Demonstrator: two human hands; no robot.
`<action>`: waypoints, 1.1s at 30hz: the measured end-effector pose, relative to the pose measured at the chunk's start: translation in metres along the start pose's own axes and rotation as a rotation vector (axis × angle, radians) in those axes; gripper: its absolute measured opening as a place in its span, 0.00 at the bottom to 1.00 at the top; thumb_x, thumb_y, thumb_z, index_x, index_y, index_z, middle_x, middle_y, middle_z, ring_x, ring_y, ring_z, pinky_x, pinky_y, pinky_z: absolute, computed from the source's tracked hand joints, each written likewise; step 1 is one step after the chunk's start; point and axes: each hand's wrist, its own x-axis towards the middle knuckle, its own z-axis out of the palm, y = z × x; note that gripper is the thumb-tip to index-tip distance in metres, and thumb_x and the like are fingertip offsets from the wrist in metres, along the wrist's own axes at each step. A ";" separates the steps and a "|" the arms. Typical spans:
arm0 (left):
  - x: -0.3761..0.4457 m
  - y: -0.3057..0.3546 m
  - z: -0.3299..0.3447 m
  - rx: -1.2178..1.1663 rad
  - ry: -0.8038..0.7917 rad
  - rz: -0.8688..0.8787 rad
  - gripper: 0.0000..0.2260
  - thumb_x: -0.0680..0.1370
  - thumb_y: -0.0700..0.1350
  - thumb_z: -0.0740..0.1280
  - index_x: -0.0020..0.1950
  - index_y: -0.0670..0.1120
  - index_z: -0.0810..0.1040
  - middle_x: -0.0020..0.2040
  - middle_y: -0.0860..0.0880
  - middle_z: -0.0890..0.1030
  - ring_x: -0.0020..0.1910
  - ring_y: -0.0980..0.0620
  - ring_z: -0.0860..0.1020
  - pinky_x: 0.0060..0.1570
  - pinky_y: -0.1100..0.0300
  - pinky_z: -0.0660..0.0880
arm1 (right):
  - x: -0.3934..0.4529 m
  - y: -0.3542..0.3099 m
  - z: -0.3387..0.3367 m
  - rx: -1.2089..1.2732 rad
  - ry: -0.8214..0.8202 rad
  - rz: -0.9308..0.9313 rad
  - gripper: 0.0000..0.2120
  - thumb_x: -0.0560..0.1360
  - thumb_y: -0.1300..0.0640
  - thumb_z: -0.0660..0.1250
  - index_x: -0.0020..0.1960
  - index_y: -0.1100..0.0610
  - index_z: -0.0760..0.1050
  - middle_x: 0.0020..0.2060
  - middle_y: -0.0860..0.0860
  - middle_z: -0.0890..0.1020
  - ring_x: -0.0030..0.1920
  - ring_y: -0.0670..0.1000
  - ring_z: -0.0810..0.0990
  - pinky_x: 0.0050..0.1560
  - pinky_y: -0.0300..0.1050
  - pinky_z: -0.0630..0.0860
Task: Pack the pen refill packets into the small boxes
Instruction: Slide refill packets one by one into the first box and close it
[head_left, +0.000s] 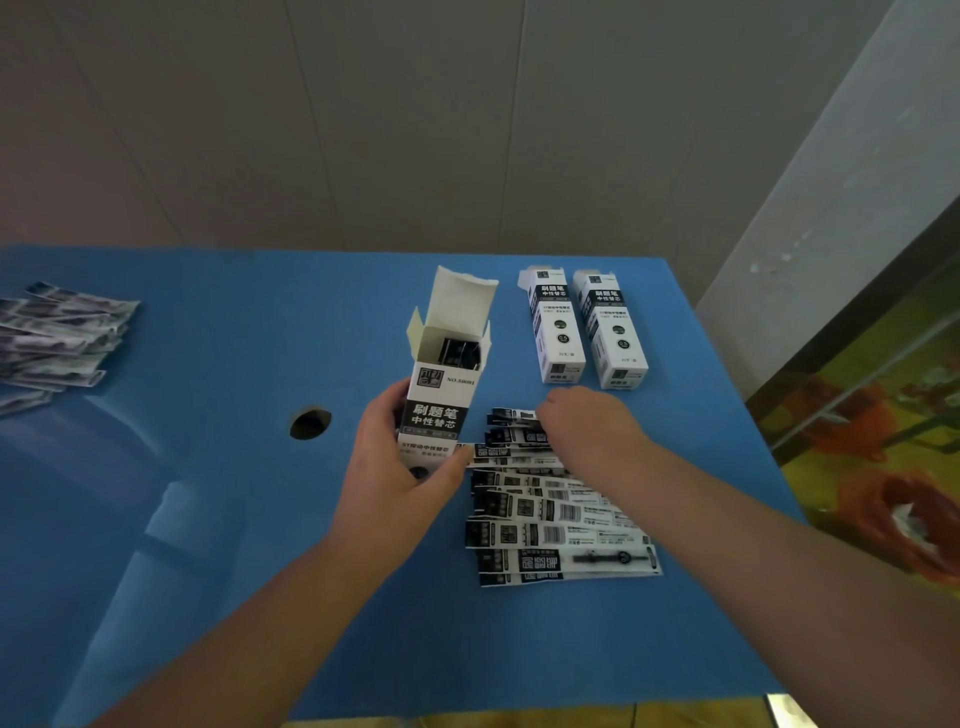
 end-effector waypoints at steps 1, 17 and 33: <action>0.000 0.000 -0.001 0.002 0.000 0.002 0.30 0.73 0.46 0.77 0.64 0.71 0.66 0.58 0.54 0.78 0.49 0.51 0.81 0.46 0.49 0.83 | 0.001 0.000 0.000 0.002 -0.001 0.000 0.14 0.74 0.71 0.66 0.56 0.57 0.77 0.53 0.51 0.78 0.53 0.52 0.78 0.44 0.45 0.76; -0.005 0.002 -0.013 -0.035 -0.028 0.022 0.29 0.74 0.45 0.77 0.64 0.68 0.66 0.58 0.54 0.78 0.47 0.53 0.81 0.45 0.53 0.81 | -0.003 -0.010 -0.006 0.082 0.035 0.077 0.07 0.76 0.66 0.65 0.50 0.55 0.76 0.39 0.47 0.70 0.41 0.51 0.73 0.38 0.46 0.72; -0.008 0.001 -0.018 -0.021 -0.056 0.053 0.27 0.74 0.45 0.77 0.63 0.64 0.67 0.58 0.55 0.78 0.52 0.60 0.80 0.48 0.59 0.81 | -0.046 0.013 -0.064 0.634 0.256 0.236 0.08 0.81 0.52 0.66 0.45 0.54 0.80 0.36 0.48 0.78 0.36 0.49 0.77 0.34 0.45 0.71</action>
